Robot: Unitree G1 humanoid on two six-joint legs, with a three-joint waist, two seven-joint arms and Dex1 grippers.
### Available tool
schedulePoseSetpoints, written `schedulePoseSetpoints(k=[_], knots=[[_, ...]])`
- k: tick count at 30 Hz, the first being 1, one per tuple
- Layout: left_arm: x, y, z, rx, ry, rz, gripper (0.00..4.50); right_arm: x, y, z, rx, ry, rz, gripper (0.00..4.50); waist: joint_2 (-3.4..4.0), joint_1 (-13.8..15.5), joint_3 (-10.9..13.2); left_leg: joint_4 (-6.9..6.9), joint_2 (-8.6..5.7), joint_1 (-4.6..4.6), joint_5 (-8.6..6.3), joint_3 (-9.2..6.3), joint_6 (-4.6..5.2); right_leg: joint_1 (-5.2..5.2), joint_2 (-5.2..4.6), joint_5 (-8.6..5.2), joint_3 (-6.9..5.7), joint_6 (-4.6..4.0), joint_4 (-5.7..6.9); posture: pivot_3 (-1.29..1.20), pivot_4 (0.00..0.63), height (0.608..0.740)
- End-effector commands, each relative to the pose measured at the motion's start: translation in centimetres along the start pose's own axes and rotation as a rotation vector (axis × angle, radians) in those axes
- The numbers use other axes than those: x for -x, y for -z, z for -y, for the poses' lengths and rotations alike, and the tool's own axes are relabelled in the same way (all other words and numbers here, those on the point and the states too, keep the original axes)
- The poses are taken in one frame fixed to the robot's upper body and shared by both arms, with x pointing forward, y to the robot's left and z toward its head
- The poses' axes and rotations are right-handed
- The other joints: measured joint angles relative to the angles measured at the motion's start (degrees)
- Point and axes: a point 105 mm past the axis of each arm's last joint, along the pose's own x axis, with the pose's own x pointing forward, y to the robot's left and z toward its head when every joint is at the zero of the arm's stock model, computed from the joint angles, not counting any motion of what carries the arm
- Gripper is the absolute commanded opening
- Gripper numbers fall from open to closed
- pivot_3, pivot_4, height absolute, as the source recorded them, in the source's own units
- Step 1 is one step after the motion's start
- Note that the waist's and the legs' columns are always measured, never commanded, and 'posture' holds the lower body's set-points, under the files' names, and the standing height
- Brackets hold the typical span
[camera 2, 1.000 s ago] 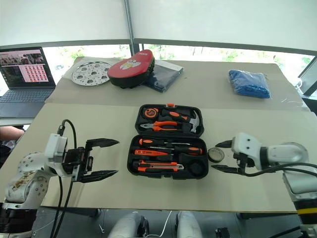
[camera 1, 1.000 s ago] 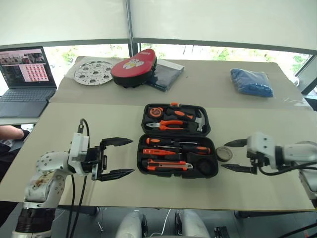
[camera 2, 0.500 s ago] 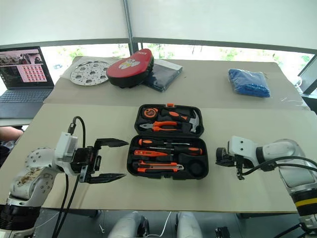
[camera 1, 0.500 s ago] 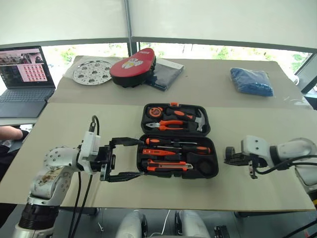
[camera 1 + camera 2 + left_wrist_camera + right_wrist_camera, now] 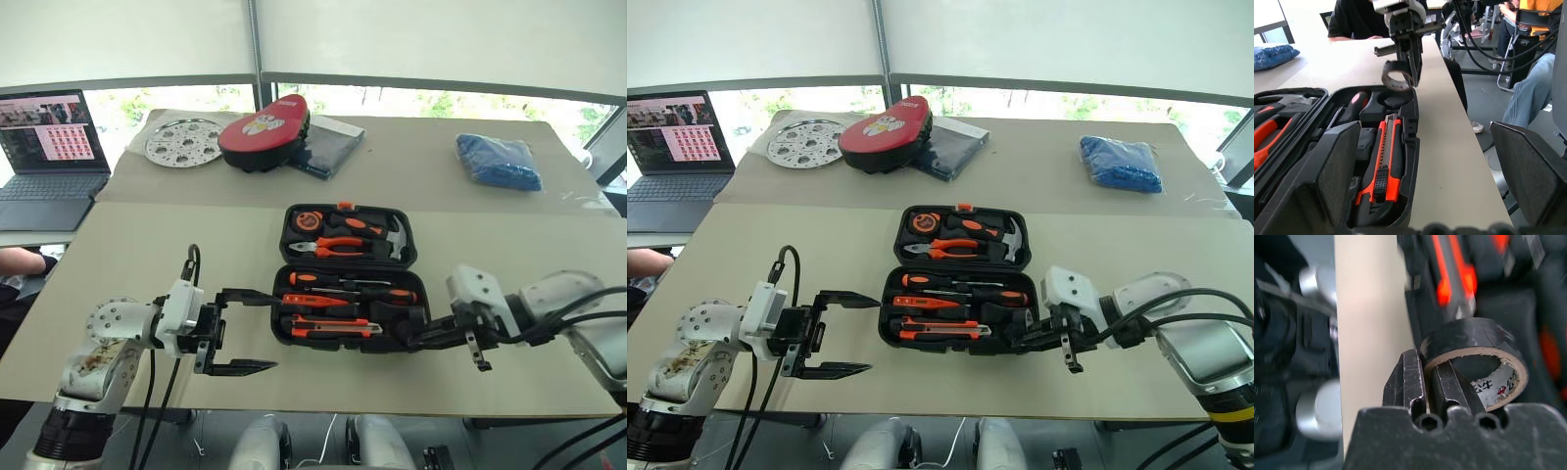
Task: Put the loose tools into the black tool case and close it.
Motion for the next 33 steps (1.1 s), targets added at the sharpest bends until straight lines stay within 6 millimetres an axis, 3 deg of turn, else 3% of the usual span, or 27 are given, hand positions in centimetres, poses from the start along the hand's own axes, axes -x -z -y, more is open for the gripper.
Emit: schedulePoseSetpoints(k=[1, 11, 17, 24, 33], knots=[[0.2, -0.2, 0.2, -0.032, 0.0, -0.01, 4.5, 0.2, 0.8, 0.7, -0.014, 0.037, -0.086, 0.04, 0.0, 0.0, 0.0, 0.0, 0.0, 0.0, 0.0, 0.0, 0.0, 0.0, 0.0, 0.0, -0.01, 0.0, -0.01, 0.0, 0.15, 0.74], [0.2, -0.2, 0.3, -0.04, -0.028, -0.008, 4.5, -0.7, 0.8, 1.5, -0.077, 0.034, -0.204, 0.04, -0.02, 0.1, 0.0, 0.04, -0.01, -0.01, -0.02, -0.01, 0.03, 0.03, -0.03, -0.01, -0.04, -0.02, -0.05, 0.0, 0.15, 0.74], [0.3, -0.2, 0.4, -0.042, -0.048, -0.009, 4.5, -0.6, 0.2, 2.3, -0.041, 0.047, -0.219, 2.01, -0.02, 0.1, 0.0, 0.03, -0.05, -0.04, -0.04, -0.04, 0.06, 0.01, -0.12, -0.01, -0.14, -0.02, -0.07, 0.0, 0.15, 0.74], [0.4, 0.2, 0.3, -0.037, -0.069, -0.014, 4.5, 0.3, -1.8, 1.5, -0.008, -0.076, -0.157, 4.46, -0.02, -0.1, 0.0, 0.02, -0.03, -0.04, -0.05, -0.03, 0.07, -0.01, -0.11, 0.0, -0.16, 0.01, -0.07, 0.0, 0.15, 0.74], [0.4, 0.4, 0.1, -0.033, -0.075, -0.01, 4.5, 1.2, -2.4, 0.2, -0.021, -0.163, -0.119, 4.46, -0.02, -0.1, 0.0, 0.01, -0.02, -0.05, -0.05, -0.02, 0.07, -0.03, -0.13, 0.01, -0.17, 0.02, -0.06, 0.0, 0.15, 0.74]])
